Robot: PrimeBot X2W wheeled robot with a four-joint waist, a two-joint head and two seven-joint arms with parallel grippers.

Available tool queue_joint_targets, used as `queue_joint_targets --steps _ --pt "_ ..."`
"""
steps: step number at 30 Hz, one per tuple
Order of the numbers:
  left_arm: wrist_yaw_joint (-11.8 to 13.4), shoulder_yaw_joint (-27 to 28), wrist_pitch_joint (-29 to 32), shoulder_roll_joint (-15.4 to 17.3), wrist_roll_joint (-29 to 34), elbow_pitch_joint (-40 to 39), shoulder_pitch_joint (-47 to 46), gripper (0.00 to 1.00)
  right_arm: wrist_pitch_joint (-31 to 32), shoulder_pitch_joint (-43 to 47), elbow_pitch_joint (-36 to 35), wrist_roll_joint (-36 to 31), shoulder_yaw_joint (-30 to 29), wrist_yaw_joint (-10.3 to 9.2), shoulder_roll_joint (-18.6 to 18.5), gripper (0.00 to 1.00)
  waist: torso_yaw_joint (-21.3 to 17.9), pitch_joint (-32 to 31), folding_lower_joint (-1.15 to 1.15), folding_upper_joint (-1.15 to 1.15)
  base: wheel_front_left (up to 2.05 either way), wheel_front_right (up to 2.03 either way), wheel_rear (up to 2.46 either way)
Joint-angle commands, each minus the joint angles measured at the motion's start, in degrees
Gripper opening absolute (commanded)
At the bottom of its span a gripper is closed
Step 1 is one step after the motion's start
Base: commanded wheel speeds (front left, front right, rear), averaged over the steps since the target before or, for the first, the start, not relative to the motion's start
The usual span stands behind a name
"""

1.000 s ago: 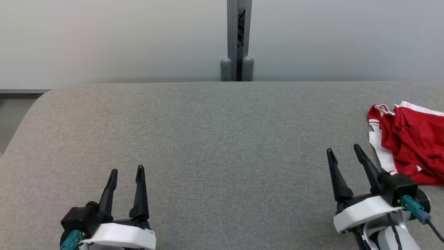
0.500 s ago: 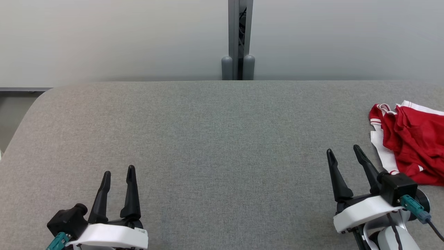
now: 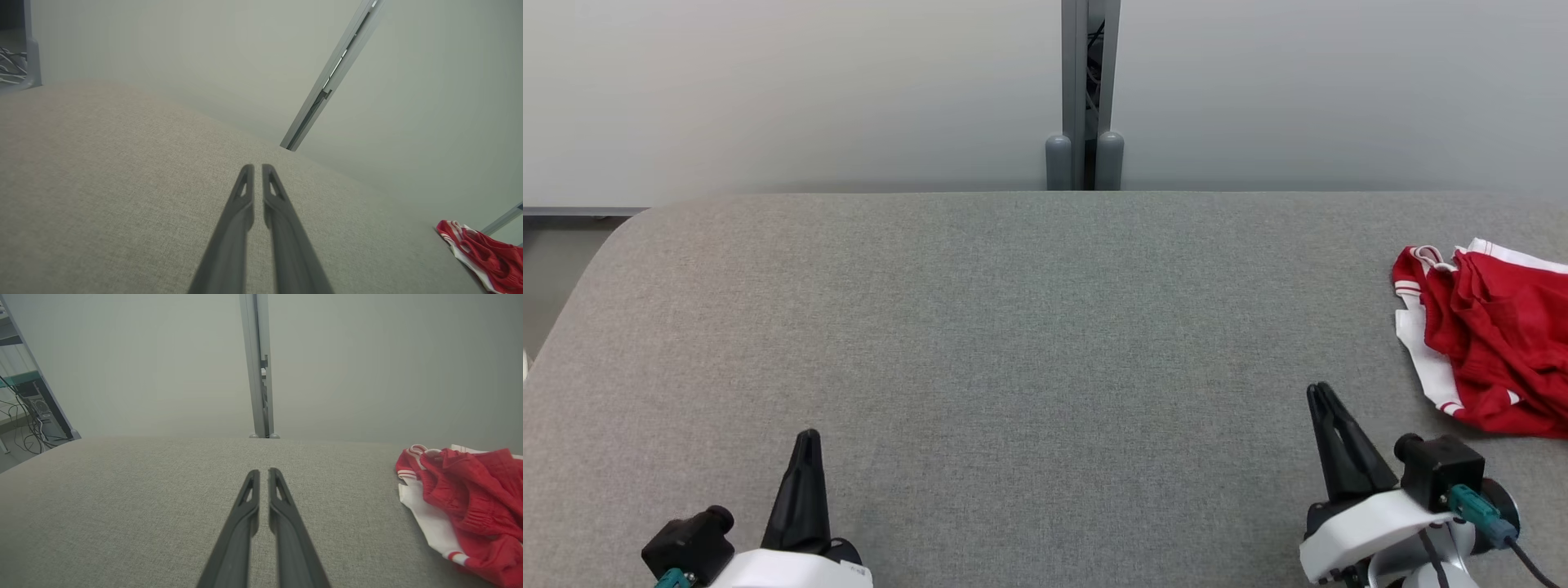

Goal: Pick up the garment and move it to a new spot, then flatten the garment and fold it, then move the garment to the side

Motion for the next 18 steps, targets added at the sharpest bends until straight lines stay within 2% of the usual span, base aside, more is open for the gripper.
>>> queue_joint_targets --steps 1,18 --pt "-0.1 0.0 0.1 0.0 -0.6 -0.1 -0.1 0.0 0.3 -0.1 -0.1 0.7 -0.3 0.0 0.0 0.0 0.0 0.0 0.0 0.0 0.0 0.0 0.0" --pt "-1.5 -1.3 2.7 0.1 -14.4 0.9 -2.9 0.0 6.6 1.7 -2.7 19.5 -6.6 0.0 -0.2 0.0 -0.8 -0.2 0.0 0.0 0.0 0.0 0.0"
